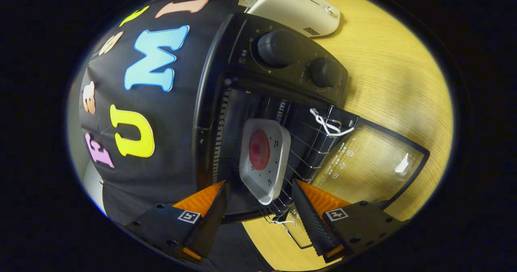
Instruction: Open the toaster oven, put the food inside, and close the toaster oven door.
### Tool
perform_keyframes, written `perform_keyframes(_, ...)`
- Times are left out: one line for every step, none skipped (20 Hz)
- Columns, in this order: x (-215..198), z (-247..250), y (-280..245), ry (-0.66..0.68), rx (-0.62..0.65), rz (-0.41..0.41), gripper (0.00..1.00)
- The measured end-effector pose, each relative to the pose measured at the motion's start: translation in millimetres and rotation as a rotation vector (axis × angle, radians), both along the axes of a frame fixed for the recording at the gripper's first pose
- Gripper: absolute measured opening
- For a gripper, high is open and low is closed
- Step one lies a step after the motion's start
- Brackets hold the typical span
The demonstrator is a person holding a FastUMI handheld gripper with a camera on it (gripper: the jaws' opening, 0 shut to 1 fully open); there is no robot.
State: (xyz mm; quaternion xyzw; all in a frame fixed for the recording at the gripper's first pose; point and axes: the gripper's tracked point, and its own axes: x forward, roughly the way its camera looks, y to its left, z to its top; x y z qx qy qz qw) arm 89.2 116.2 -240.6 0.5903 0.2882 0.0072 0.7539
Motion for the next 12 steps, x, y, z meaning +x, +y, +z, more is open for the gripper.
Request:
perform_keyframes(-9.0,2.8,4.7,-0.006,-0.013,0.027,0.96)
perform_keyframes(-18.0,3.6,8.8,-0.005,-0.034,0.057,0.96)
perform_keyframes(-27.9,5.9,12.8,-0.011,-0.065,0.090,0.97)
perform_keyframes(-37.3,5.1,14.6,-0.019,-0.115,0.124,0.97)
perform_keyframes(-47.1,5.1,15.4,-0.029,-0.179,0.159,0.97)
perform_keyframes(-53.7,3.0,14.4,-0.037,-0.237,0.191,0.97)
perform_keyframes(-62.4,1.6,15.0,-0.045,-0.299,0.232,0.97)
perform_keyframes(-68.5,-0.6,14.3,-0.050,-0.350,0.267,0.97)
perform_keyframes(-75.6,-2.6,13.0,-0.049,-0.404,0.296,0.97)
perform_keyframes(-79.5,-4.4,12.1,-0.052,-0.452,0.322,0.97)
perform_keyframes(-85.1,-6.3,14.0,-0.061,-0.501,0.360,0.98)
perform_keyframes(-90.0,-10.5,14.8,-0.059,-0.545,0.398,0.98)
